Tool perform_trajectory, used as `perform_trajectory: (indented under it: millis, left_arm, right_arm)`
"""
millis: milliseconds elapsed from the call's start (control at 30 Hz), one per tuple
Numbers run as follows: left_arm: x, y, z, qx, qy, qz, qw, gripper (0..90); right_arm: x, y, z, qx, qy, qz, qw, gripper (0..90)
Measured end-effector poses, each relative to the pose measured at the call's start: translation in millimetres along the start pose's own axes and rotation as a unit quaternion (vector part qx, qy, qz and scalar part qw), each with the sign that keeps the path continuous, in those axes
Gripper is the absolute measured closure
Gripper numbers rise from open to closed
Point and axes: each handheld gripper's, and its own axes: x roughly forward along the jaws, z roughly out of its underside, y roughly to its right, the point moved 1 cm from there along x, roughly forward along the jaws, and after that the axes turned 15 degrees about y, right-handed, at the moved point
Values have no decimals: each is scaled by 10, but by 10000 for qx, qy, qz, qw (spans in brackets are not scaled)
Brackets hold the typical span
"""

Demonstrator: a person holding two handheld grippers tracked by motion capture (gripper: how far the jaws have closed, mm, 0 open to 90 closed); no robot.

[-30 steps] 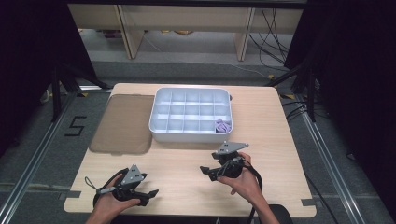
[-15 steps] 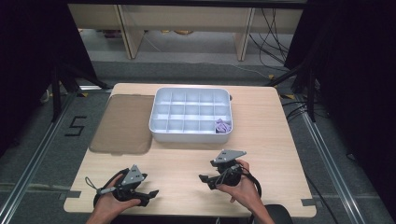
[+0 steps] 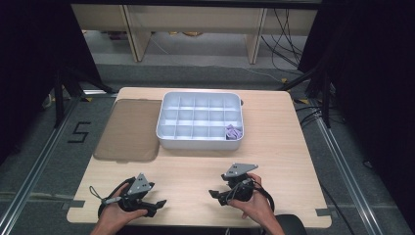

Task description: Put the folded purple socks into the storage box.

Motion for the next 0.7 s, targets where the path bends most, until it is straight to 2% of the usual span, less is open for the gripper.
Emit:
perform_trajectory:
  millis: [133,267,300,367,567,700]
  left_arm:
    - [4,5,0,-3,-4,6,10000,252]
    - [5,3,-1,19,-3,20,10000,252]
    - [3,3,-1,16,-3,10,10000,252]
    - [2,-1,0,27,-6,17,10000,252]
    - [2,3,0,11,-5,3,10000,252]
    - [4,5,1,14,-10,10,10000,252]
  right_arm:
    - [-9,-7,20,-37,-12,-56,10000,260]
    - [-2,-26,47,-40,19,-16,10000,251]
    - [-4,-30,47,-48,-50,-25,10000,247]
    - [3,-40,54,-140,-61,-27,9999,243]
    - [14,-58,74,-41,-107,16,9999,242]
    - [26,-55,77,-104,-127,-65,9998,243]
